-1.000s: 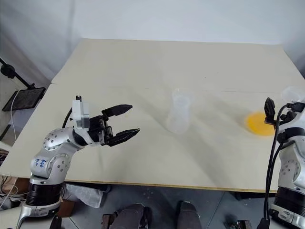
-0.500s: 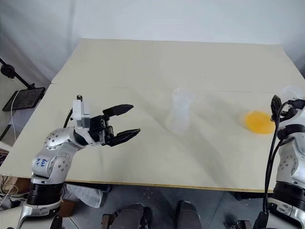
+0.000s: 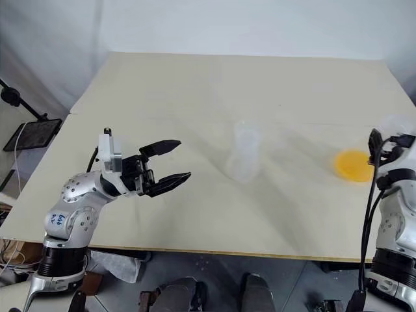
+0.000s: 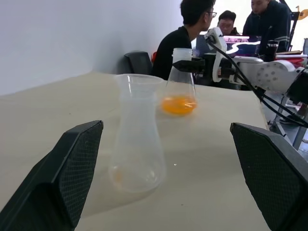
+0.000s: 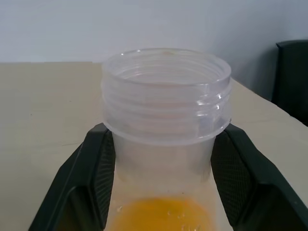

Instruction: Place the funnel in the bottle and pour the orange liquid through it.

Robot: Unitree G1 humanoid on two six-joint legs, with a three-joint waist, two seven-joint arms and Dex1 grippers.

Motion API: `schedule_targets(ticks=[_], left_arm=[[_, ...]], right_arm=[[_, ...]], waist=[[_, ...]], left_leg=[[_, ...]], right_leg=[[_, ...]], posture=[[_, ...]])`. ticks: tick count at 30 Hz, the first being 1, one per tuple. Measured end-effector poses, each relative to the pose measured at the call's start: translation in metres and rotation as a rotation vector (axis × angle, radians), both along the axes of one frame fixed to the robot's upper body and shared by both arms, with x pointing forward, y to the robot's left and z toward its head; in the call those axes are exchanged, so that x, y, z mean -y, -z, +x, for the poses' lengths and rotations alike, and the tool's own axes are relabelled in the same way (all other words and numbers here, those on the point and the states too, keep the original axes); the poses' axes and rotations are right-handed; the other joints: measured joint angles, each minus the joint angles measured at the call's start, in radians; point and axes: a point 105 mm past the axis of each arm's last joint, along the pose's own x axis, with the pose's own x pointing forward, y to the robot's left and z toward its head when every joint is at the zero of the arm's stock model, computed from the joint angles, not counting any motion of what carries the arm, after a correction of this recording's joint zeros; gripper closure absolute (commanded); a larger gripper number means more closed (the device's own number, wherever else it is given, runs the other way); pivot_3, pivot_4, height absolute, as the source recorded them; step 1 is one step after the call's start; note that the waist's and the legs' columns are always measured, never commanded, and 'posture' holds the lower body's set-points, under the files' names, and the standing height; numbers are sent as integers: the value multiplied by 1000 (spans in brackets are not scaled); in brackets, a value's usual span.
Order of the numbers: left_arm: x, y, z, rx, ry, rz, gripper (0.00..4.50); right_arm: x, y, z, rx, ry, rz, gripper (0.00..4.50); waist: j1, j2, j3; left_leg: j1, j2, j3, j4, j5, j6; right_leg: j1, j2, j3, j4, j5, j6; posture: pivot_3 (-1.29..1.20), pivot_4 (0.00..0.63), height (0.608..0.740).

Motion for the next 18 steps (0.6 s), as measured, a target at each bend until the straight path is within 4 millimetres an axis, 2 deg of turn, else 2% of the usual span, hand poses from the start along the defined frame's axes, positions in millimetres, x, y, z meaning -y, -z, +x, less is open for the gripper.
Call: schedule_targets(ticks=[5, 10, 16, 18], left_arm=[[0, 0, 0, 6, 4, 0, 0], [1, -2, 3, 13, 8, -1, 0], [1, 1, 5, 2, 9, -3, 0], [3, 2, 5, 2, 15, -4, 0]], right_arm=[[-31, -26, 5, -52, 0, -108, 2083], [-93, -39, 7, -37, -177, -250, 2083], [-144, -50, 0, 10, -245, -588, 2083], [-155, -51, -2, 32, -251, -689, 2083]], waist=[[-5, 0, 0], [1, 0, 0], [4, 0, 0], [4, -1, 0]], left_leg=[[0, 1, -1, -1, 1, -1], [-1, 0, -1, -1, 1, -1], [-2, -1, -2, -2, 1, -1], [-2, -1, -2, -2, 1, -1]], right_leg=[[0, 0, 0, 0, 0, 0], [0, 1, -1, -1, 0, 0], [0, 1, -2, -5, 0, 1], [0, 1, -3, -5, 0, 1]], posture=[[0, 150, 740], [0, 150, 740], [0, 150, 740], [0, 150, 740]])
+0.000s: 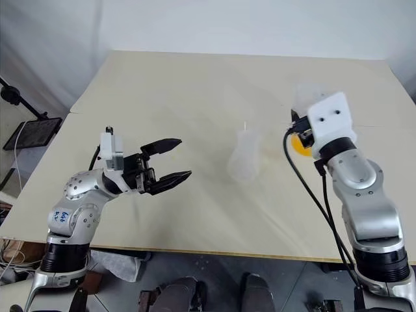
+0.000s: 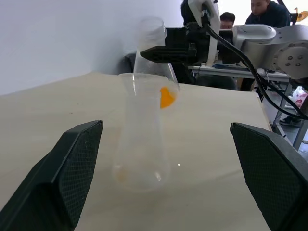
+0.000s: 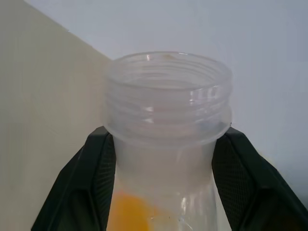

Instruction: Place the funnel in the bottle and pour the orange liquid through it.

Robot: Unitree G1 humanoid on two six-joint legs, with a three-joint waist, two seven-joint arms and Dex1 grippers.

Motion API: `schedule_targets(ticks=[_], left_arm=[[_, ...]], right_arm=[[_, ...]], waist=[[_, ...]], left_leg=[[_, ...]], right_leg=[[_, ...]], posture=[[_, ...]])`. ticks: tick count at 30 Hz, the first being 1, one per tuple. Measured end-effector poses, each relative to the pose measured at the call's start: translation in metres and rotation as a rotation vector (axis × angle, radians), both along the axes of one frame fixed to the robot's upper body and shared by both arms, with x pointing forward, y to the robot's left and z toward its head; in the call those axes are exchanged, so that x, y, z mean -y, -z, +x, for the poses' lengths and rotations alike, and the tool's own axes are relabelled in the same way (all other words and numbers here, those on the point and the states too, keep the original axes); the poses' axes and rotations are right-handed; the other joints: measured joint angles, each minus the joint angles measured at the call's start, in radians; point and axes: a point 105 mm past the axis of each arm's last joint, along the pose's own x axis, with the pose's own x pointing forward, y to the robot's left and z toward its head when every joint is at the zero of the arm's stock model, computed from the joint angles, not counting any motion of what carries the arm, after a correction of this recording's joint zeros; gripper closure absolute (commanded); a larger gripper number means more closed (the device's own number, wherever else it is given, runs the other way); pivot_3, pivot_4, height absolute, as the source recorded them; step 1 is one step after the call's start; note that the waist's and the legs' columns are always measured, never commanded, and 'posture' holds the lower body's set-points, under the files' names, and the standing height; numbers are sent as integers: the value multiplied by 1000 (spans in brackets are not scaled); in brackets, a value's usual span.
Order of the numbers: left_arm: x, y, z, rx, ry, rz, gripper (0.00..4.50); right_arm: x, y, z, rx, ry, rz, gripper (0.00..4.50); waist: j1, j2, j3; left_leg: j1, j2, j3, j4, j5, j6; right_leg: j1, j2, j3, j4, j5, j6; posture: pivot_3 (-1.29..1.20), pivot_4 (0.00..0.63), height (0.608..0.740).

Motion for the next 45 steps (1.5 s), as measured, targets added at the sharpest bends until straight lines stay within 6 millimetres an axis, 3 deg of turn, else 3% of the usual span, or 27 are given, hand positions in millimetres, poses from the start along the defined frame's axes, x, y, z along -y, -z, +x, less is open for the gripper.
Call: schedule_targets(ticks=[5, 23, 36, 45], left_arm=[[2, 2, 1, -3, 5, -1, 0], [6, 1, 4, -1, 10, -24, 0], [11, 2, 3, -2, 22, -25, 0], [11, 2, 4, -4, 14, -31, 0]], right_arm=[[-13, 2, -2, 49, 1, -161, 2083], [-6, 5, -3, 224, 150, -624, 2083], [-31, 17, -3, 259, 59, -711, 2083], [-37, 19, -2, 284, 23, -789, 2083]], waist=[[0, 0, 0], [0, -1, 1], [-1, -1, 1], [-2, -1, 1]], left_leg=[[0, 0, 0, 0, 0, 0], [0, 1, 1, 0, 0, -1], [0, 2, 1, 0, 0, -1], [0, 2, 1, 0, 0, -1]], right_leg=[[0, 1, -1, 0, 0, 0], [1, 2, -2, -2, 0, 0], [1, 3, -2, -2, 0, 0], [1, 3, -2, -2, 0, 0]], posture=[[0, 150, 740], [0, 150, 740], [0, 150, 740], [0, 150, 740]])
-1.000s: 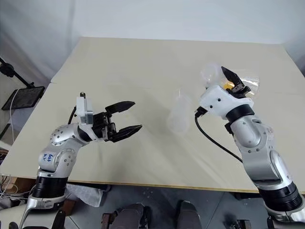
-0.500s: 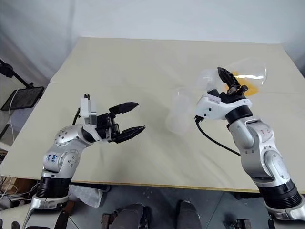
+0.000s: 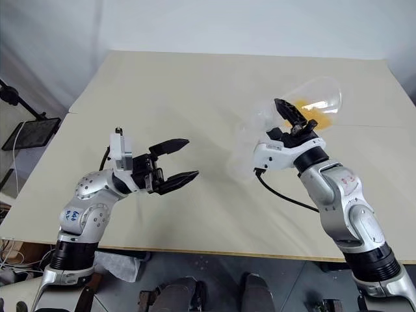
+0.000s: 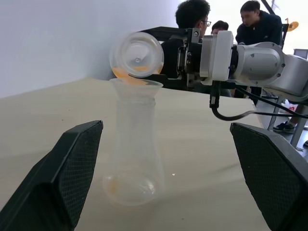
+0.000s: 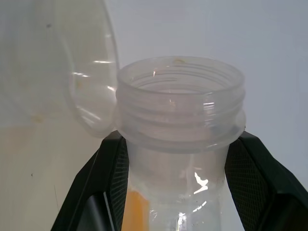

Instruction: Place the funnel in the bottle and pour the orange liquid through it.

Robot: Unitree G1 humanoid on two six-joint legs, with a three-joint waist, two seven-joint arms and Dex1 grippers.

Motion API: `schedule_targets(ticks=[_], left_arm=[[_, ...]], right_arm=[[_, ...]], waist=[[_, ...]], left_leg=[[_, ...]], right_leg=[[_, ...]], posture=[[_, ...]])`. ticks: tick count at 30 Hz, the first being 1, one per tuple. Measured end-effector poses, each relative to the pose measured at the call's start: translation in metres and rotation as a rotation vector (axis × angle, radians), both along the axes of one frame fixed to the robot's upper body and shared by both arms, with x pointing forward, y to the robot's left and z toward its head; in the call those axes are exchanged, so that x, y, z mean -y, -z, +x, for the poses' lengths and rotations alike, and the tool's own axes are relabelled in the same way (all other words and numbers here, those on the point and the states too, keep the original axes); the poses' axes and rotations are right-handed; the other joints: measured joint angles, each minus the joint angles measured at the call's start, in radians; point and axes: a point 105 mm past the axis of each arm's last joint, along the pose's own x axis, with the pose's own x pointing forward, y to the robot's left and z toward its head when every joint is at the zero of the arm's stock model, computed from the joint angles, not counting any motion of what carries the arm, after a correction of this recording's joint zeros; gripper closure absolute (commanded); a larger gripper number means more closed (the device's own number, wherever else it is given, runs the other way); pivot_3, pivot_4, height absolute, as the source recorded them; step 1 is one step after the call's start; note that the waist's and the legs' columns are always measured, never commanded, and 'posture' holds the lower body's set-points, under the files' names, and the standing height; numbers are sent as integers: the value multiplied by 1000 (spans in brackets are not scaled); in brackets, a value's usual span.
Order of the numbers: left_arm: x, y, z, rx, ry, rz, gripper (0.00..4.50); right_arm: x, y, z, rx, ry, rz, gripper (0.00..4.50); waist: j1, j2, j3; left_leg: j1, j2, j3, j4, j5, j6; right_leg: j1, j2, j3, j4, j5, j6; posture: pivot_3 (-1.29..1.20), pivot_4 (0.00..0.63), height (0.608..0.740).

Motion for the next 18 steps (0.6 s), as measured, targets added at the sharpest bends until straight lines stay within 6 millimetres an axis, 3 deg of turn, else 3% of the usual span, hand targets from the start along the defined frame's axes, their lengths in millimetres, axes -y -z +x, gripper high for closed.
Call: schedule_targets(ticks=[18], left_arm=[[-4, 6, 0, -20, -20, 8, 0]], right_arm=[[0, -2, 1, 81, 12, -154, 2083]], waist=[[0, 0, 0]], left_leg=[[0, 0, 0, 0, 0, 0]], right_leg=[[0, 0, 0, 0, 0, 0]], posture=[[0, 150, 740]])
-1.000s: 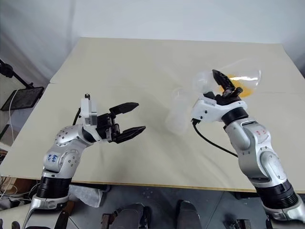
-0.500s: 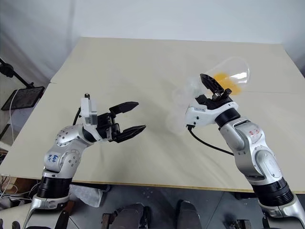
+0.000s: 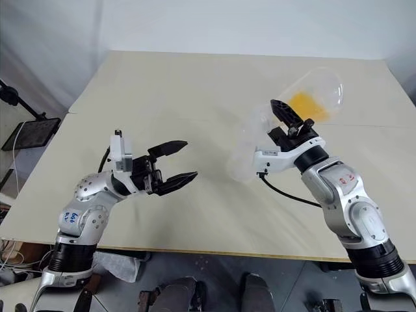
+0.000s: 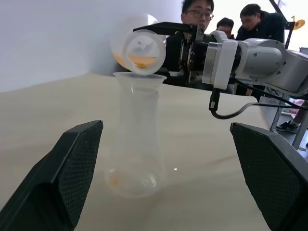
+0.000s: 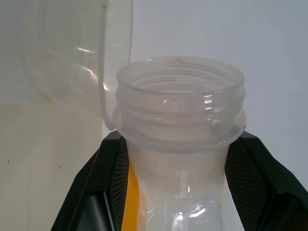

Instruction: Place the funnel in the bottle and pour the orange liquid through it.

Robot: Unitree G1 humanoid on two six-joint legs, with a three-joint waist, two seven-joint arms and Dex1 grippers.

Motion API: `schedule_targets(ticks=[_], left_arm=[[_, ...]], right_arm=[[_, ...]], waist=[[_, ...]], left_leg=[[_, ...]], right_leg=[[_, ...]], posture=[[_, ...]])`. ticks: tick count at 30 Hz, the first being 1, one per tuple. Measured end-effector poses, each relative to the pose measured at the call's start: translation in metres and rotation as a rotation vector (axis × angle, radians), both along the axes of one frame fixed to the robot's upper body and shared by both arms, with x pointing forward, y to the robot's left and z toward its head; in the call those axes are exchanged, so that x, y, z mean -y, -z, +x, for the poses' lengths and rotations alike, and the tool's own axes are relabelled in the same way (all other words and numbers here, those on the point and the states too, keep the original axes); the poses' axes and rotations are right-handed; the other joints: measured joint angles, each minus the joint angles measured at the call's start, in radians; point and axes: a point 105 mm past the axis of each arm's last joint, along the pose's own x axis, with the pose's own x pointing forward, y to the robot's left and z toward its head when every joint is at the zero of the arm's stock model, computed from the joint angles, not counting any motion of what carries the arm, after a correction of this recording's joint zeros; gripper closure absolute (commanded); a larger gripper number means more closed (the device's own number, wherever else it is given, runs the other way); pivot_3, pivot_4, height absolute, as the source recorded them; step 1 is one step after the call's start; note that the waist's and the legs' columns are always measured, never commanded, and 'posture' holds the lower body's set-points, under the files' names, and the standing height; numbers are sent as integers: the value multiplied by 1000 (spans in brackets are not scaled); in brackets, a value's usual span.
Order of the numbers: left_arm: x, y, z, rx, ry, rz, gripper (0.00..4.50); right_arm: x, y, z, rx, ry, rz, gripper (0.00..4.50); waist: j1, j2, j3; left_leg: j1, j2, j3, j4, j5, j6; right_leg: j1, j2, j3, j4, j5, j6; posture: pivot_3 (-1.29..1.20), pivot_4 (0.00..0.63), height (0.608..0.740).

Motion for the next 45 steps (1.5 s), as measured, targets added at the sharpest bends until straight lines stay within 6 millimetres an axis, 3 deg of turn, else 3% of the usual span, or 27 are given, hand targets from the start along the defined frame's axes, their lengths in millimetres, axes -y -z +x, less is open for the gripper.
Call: schedule_targets(ticks=[9, 45], left_arm=[[0, -1, 1, 0, -9, -3, 0], [0, 0, 1, 6, -22, -10, 0]], right_arm=[[1, -1, -1, 52, 11, -84, 2083], [8, -12, 1, 124, 39, -111, 2083]], waist=[[-1, 0, 0], [-1, 0, 0]], left_leg=[[0, 0, 0, 0, 0, 0], [0, 0, 0, 0, 0, 0]], right_leg=[[0, 0, 0, 0, 0, 0], [0, 0, 0, 0, 0, 0]], posture=[[0, 150, 740], [0, 150, 740]])
